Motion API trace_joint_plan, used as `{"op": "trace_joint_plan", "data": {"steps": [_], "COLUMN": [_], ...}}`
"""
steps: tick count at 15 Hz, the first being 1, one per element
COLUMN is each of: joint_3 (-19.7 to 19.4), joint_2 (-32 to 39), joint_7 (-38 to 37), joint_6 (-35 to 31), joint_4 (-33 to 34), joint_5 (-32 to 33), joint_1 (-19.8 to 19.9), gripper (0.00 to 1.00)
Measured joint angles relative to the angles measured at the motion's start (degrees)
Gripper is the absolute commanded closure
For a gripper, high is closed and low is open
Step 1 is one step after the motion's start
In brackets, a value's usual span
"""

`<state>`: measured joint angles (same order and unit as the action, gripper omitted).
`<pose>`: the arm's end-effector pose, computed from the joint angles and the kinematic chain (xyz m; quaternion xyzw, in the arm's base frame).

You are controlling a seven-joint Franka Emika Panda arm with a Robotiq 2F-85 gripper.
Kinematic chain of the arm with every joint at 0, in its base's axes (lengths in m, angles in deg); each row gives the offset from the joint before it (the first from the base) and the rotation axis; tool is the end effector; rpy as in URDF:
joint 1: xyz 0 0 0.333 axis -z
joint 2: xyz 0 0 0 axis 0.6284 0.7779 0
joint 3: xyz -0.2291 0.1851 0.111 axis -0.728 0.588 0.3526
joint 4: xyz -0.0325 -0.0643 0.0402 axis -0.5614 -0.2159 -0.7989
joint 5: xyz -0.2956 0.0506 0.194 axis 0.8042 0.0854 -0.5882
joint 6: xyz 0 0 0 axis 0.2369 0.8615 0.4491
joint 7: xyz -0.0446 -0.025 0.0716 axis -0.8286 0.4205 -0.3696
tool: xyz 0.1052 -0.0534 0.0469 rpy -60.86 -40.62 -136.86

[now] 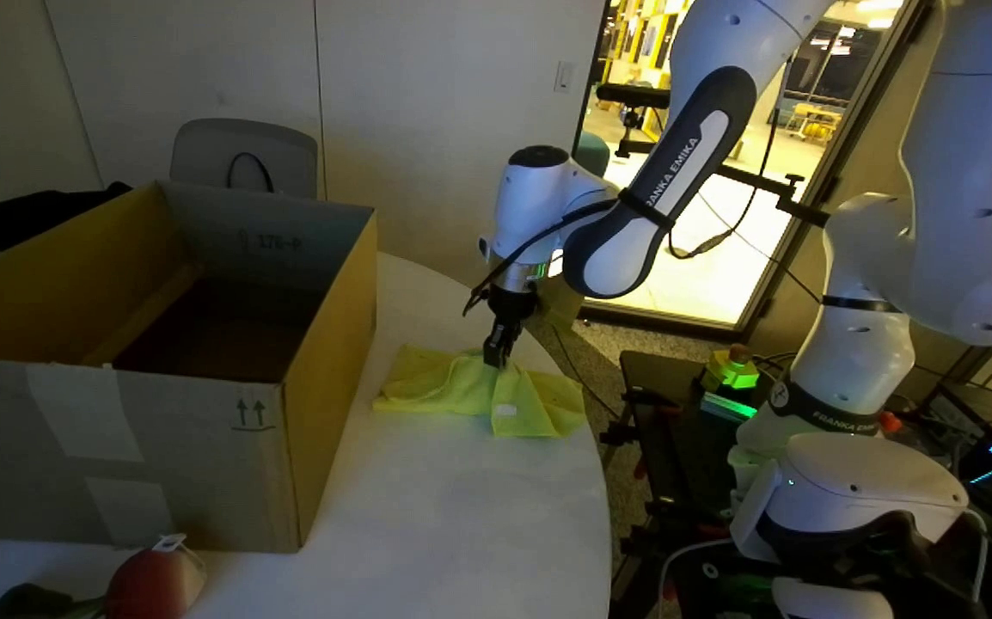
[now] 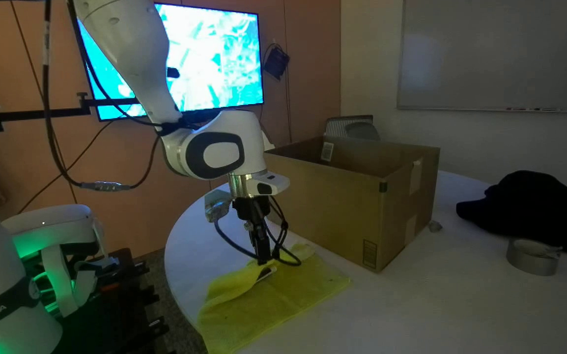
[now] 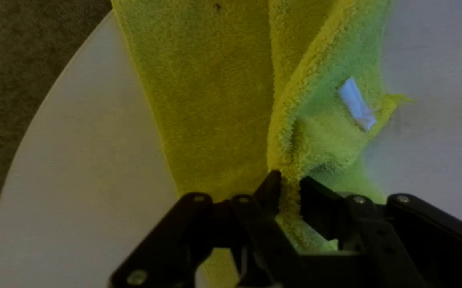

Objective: Put the marker on the towel and wrap it, then put it in the box

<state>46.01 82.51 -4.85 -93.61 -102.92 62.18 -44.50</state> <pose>0.4453 -0.0493 0.2053 0.9896 -0.1242 0.0183 0.0702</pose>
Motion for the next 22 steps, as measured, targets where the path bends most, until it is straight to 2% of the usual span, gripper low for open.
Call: {"op": "trace_joint_plan", "data": {"steps": [3,5,6,13,17,22], "joint_3": [-2.6,-3.6,-3.8,-3.9,-3.6,-1.2], "joint_2": [1.2,2.1,2.5,3.2,0.9,-3.7], "joint_7": [-5.6,-8.2,-9.4,-13.0,-8.2,4.6], "joint_6": [0.1,0.3,0.5,2.0,2.3,2.3], "joint_4": [0.0,0.0,0.0,-0.1,-2.4,-8.3], "joint_5": [0.1,0.1,0.1,0.1,0.1,-0.6], "joint_1": [0.3,0.3,0.3,-0.2,0.4,3.8], "gripper": [0.94,0.61,0.56,0.02,0.00,0.00]}}
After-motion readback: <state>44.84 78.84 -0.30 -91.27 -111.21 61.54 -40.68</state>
